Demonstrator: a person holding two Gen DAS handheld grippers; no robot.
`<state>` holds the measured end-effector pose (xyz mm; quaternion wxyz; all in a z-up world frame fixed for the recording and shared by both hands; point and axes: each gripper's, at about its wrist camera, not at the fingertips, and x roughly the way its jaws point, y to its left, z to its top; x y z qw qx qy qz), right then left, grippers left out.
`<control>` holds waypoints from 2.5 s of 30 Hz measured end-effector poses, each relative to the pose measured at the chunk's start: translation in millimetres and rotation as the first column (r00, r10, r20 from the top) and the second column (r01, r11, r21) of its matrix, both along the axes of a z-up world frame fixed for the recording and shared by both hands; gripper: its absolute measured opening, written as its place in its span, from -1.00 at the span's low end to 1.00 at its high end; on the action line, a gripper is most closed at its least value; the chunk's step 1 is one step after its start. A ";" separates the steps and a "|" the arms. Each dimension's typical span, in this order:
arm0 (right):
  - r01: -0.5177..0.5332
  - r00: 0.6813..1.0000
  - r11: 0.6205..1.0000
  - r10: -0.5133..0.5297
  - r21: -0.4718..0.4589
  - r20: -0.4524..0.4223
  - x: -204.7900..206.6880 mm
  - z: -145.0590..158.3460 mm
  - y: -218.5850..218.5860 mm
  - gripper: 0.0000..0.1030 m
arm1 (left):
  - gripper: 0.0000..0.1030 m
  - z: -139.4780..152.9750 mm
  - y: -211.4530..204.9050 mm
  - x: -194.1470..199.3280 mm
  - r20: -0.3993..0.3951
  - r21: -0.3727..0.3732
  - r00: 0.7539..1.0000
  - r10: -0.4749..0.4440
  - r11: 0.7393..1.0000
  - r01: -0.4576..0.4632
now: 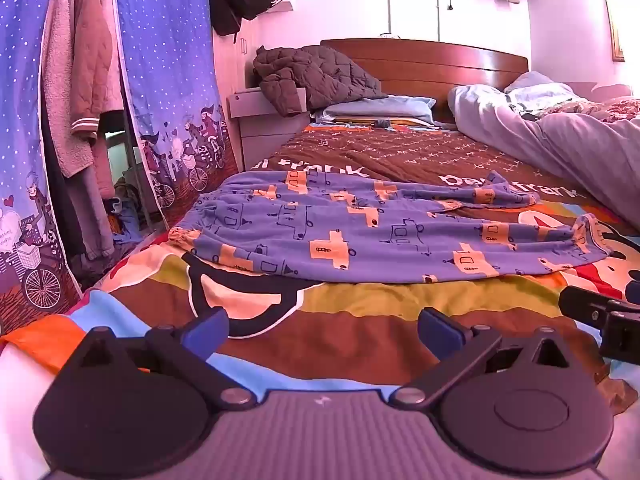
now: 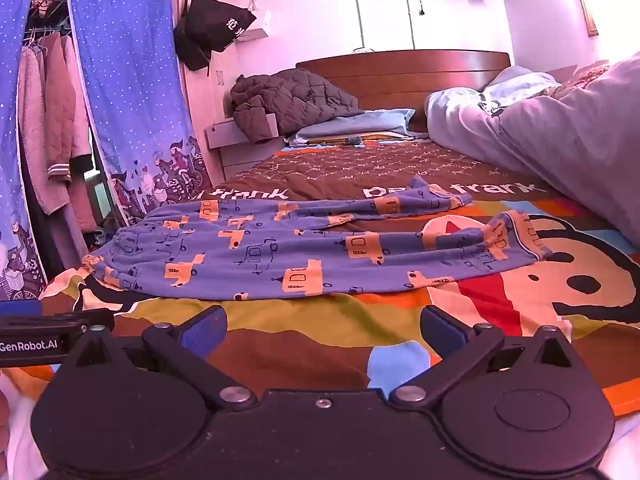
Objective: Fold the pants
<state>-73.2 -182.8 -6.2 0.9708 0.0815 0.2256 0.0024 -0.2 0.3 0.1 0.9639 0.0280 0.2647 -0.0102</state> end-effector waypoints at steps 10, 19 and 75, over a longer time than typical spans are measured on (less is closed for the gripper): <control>0.000 1.000 1.000 0.000 -0.007 0.000 -1.2 0.3 1.4 0.99 | 0.99 0.1 0.0 0.1 -0.001 0.007 1.000 0.000 1.000 0.000; 0.001 1.000 1.000 -0.001 -0.003 0.000 -0.1 -0.4 -1.6 0.99 | 0.99 -0.1 -0.3 0.0 -0.001 0.008 1.000 0.001 1.000 -0.001; 0.003 1.000 1.000 -0.003 0.020 -0.014 0.6 -0.6 -5.3 0.99 | 0.99 3.8 -1.1 -1.5 0.003 0.003 1.000 0.000 1.000 0.000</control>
